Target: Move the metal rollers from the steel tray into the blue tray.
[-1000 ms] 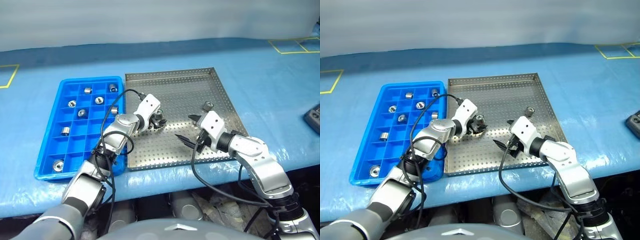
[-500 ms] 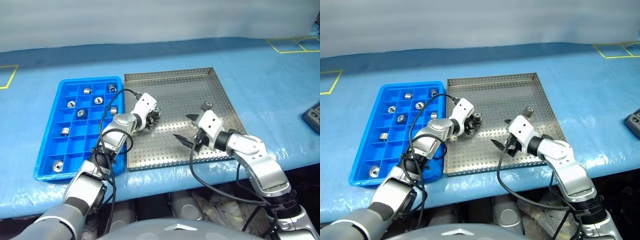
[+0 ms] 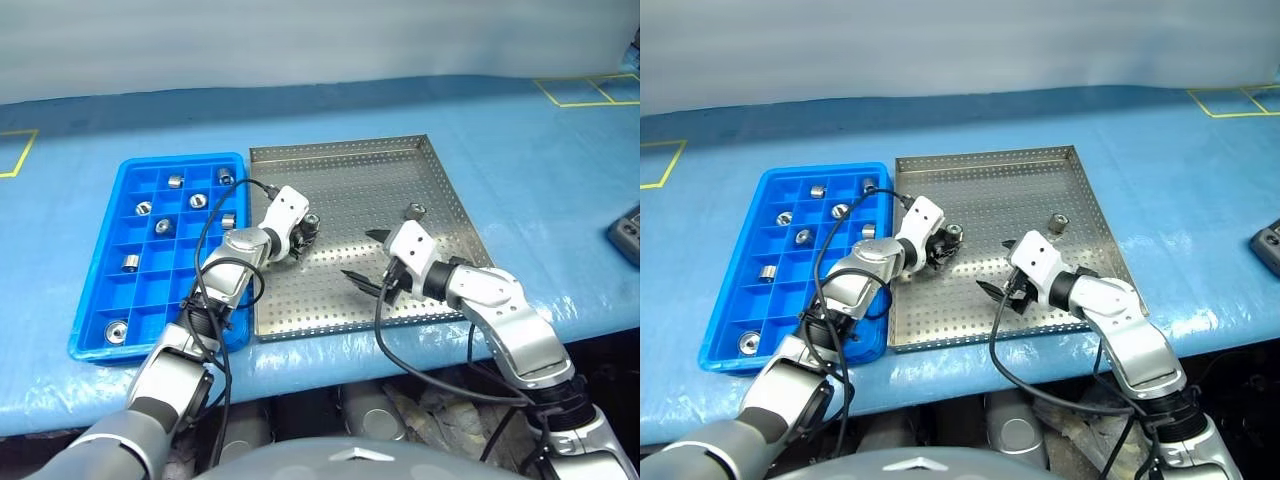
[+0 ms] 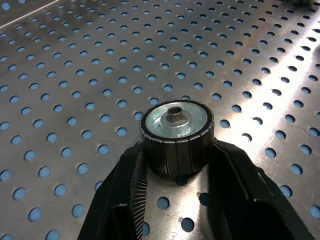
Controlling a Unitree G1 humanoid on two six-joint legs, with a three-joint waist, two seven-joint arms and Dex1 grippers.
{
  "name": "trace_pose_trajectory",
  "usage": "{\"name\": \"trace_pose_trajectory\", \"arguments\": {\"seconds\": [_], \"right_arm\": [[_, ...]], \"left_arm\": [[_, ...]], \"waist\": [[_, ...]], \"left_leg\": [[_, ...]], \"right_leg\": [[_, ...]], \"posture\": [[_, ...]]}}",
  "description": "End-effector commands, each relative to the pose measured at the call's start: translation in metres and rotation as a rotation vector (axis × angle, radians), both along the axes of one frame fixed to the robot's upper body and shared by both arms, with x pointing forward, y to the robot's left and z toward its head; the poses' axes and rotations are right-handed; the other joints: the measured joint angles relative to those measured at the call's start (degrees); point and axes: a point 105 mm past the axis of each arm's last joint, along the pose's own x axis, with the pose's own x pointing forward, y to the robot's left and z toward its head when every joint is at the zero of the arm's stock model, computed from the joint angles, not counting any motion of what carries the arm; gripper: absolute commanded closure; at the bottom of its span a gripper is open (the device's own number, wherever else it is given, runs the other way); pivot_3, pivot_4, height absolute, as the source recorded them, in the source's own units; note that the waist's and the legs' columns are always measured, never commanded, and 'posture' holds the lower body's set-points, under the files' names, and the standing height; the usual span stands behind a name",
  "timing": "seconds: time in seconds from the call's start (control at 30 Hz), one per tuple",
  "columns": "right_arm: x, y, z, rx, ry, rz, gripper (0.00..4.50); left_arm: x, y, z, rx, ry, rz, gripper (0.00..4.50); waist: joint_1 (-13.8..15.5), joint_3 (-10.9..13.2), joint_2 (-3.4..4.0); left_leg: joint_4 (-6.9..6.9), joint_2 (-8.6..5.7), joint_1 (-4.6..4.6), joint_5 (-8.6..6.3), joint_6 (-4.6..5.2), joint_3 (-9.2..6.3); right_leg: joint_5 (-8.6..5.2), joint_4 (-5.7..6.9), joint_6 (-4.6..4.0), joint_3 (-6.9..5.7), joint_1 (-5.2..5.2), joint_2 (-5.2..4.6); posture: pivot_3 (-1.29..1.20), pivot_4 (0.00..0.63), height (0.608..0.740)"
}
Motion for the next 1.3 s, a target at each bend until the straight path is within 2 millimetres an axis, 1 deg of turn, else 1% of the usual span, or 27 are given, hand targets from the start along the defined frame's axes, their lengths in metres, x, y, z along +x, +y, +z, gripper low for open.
{"name": "trace_pose_trajectory", "arguments": {"seconds": [0.03,0.17,0.27,0.33,0.4,0.43,0.53,0.63,0.73,0.8,0.9,0.97,1.07,1.3], "right_arm": [[0.000,0.006,0.011,0.016,-0.045,0.036,0.00],[0.000,0.012,0.009,0.048,-0.015,0.063,0.00],[0.006,0.015,0.003,0.036,0.008,0.076,0.00],[0.006,0.021,0.004,0.042,0.012,0.116,0.00],[0.008,0.027,0.005,0.039,0.009,0.152,0.00],[0.009,0.029,0.005,0.036,0.008,0.161,0.00],[0.012,0.036,0.005,0.035,0.008,0.200,0.00],[0.013,0.039,0.005,0.034,0.006,0.218,0.00],[0.013,0.045,0.006,0.032,0.004,0.258,0.00],[0.013,0.047,0.007,0.032,0.004,0.276,0.00],[0.013,0.052,0.007,0.030,0.006,0.304,0.00],[0.012,0.055,0.006,0.028,0.008,0.320,0.00],[0.013,0.058,0.007,0.027,0.007,0.332,0.00],[0.012,0.057,0.008,0.027,-0.001,0.334,0.00]], "left_arm": [[0.000,0.003,0.020,-0.024,-0.079,0.004,2.46],[-0.011,0.012,0.039,-0.060,-0.122,0.001,2.46],[-0.029,0.028,0.054,-0.078,-0.149,-0.005,2.46],[-0.041,0.041,0.064,-0.076,-0.177,0.012,2.46],[-0.055,0.062,0.077,-0.075,-0.214,0.063,2.46],[-0.060,0.069,0.080,-0.072,-0.225,0.082,2.46],[-0.077,0.099,0.093,-0.036,-0.275,0.192,2.46],[-0.089,0.115,0.099,-0.017,-0.294,0.265,2.46],[-0.107,0.144,0.099,0.059,-0.298,0.408,2.46],[-0.116,0.153,0.097,0.086,-0.288,0.460,2.46],[-0.130,0.164,0.088,0.109,-0.251,0.529,2.46],[-0.132,0.166,0.082,0.114,-0.230,0.546,2.46],[-0.130,0.164,0.074,0.119,-0.211,0.558,2.46],[-0.123,0.158,0.054,0.085,-0.144,0.553,2.46]], "waist": [[0.12,0.00,0.00],[0.32,0.01,0.01],[0.46,0.01,0.05],[0.76,0.02,0.07],[1.08,0.02,0.08],[1.38,0.02,0.08],[2.80,0.03,0.06],[4.65,0.03,0.06],[6.38,0.03,0.06],[7.60,0.03,0.05],[8.91,0.03,0.05],[9.70,0.03,0.05],[10.56,0.03,0.04],[10.42,0.03,0.05]], "left_leg": [[0.00,0.00,-0.01,0.00,0.00,0.00],[0.00,0.01,-0.06,0.00,0.00,-0.01],[-0.01,0.04,-0.05,0.00,-0.01,0.00],[-0.01,0.03,-0.05,0.00,-0.02,-0.01],[-0.01,0.05,-0.04,0.00,-0.02,-0.01],[-0.01,0.05,-0.05,0.00,-0.03,-0.03],[-0.01,0.06,-0.04,0.02,-0.06,-0.07],[-0.01,0.06,-0.03,0.03,-0.07,-0.11],[-0.01,0.03,-0.03,0.04,-0.08,-0.13],[-0.03,0.03,-0.04,0.04,-0.09,-0.16],[-0.03,0.01,-0.04,0.05,-0.10,-0.23],[-0.03,0.01,-0.03,0.07,-0.14,-0.24],[-0.02,0.01,0.01,0.13,-0.23,-0.36],[-0.05,0.01,0.16,0.21,-0.38,-0.42]], "right_leg": [[0.00,0.00,0.00,0.00,-0.02,0.00],[0.00,0.01,-0.01,0.01,-0.09,-0.02],[0.01,0.03,-0.01,0.03,-0.11,-0.03],[0.01,0.04,-0.02,0.02,-0.11,-0.05],[0.01,0.05,-0.02,0.02,-0.12,-0.03],[0.00,0.06,-0.03,-0.01,-0.12,-0.04],[0.01,0.06,-0.03,-0.06,-0.11,-0.01],[0.00,0.05,-0.05,-0.11,-0.09,-0.02],[0.00,0.03,-0.06,-0.14,-0.07,-0.05],[-0.02,0.00,-0.08,-0.17,-0.07,-0.06],[-0.03,-0.01,-0.11,-0.26,-0.01,-0.09],[-0.04,0.00,-0.12,-0.28,0.01,-0.09],[-0.07,0.00,-0.17,-0.42,0.10,-0.08],[-0.11,0.00,-0.24,-0.49,0.25,-0.05]], "posture": [[-0.23,0.150,0.740],[-0.22,0.150,0.740],[-0.20,0.150,0.740],[-0.18,0.150,0.740],[-0.13,0.150,0.740],[-0.12,0.150,0.740],[-0.07,0.150,0.740],[-0.04,0.150,0.740],[0.00,0.150,0.740],[0.01,0.150,0.740],[0.05,0.150,0.740],[0.06,0.150,0.740],[0.06,0.150,0.740],[0.04,0.150,0.740]]}}
